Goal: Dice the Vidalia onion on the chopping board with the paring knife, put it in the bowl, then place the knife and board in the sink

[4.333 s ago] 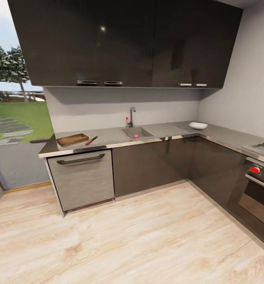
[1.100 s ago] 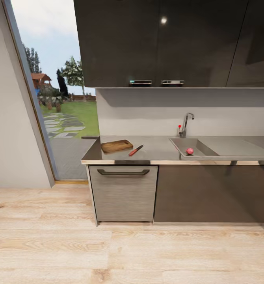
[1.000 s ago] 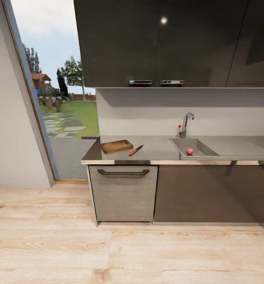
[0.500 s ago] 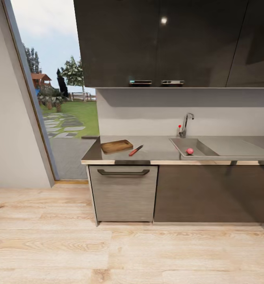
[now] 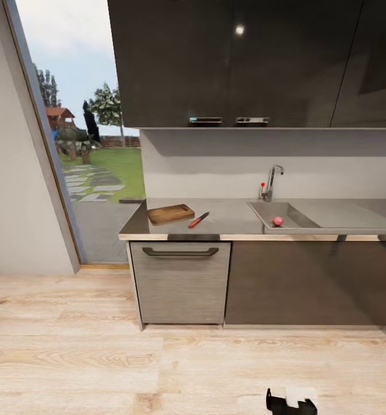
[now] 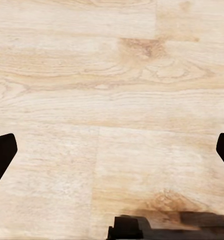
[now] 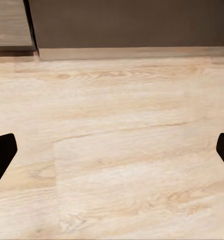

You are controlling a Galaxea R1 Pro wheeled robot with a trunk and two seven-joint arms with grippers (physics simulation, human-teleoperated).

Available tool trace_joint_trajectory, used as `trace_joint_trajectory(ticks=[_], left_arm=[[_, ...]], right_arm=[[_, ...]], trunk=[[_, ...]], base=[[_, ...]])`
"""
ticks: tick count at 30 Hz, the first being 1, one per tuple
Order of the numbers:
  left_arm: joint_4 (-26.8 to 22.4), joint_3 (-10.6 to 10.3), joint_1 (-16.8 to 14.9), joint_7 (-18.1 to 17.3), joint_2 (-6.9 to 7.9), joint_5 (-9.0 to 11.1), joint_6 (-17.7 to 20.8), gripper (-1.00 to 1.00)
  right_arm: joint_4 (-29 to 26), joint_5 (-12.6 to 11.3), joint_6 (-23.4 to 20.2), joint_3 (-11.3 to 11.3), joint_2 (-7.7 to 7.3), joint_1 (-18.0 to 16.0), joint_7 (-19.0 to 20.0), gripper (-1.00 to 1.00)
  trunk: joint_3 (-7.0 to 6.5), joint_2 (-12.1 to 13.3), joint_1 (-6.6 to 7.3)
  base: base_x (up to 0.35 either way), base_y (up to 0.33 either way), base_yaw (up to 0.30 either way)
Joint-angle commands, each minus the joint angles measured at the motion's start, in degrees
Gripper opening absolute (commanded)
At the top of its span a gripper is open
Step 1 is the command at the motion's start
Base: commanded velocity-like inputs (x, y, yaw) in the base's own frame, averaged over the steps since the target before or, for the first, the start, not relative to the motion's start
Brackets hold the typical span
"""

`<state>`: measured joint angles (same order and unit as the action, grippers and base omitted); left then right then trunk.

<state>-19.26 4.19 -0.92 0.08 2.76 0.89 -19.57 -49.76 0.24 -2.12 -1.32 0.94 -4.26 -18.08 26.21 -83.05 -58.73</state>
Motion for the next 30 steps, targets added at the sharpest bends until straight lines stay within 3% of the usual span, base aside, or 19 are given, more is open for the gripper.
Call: trace_joint_trajectory(ticks=[1, 6, 8, 14, 24, 30], left_arm=[[0.04, 0.08, -0.04, 0.01, 0.13, 0.11, -0.19, 1.0], [-0.05, 0.11, -0.05, 0.01, 0.56, 0.16, -0.2, 1.0], [-0.07, 0.11, -0.04, 0.01, 0.63, 0.17, -0.21, 1.0], [-0.07, 0.11, -0.03, 0.01, 0.67, 0.2, -0.19, 1.0], [-0.07, 0.11, -0.03, 0.01, 0.67, 0.19, -0.13, 1.0], [-0.07, 0.11, -0.05, 0.01, 0.67, 0.18, -0.12, 1.0]], right_arm=[[-3.59, -0.04, -3.86, -0.14, 0.0, -0.02, -0.85, 1.0], [-19.78, -0.01, -16.5, -0.24, 1.01, -0.73, -1.95, 1.0], [-21.74, 0.01, -20.44, -0.25, 1.6, -2.91, -2.28, 1.0], [-22.93, -0.06, -29.38, -0.26, 2.25, -11.0, -2.85, 1.0], [-23.06, -0.03, -38.64, -0.34, 3.58, -24.5, -5.34, 1.0], [-23.01, 0.01, -47.87, -0.36, 6.31, -36.21, -5.65, 1.0]], trunk=[[0.07, -0.03, 0.0], [0.07, -0.03, 0.0], [0.07, -0.03, 0.0], [0.07, -0.03, 0.0], [0.07, -0.03, 0.0], [0.07, -0.03, 0.0]], base=[[0.0, 0.0, 0.0], [0.001, 0.0, 0.0], [0.047, 0.019, 0.0], [0.155, 0.115, 0.0], [0.238, 0.189, 0.0], [0.244, 0.194, 0.0]])
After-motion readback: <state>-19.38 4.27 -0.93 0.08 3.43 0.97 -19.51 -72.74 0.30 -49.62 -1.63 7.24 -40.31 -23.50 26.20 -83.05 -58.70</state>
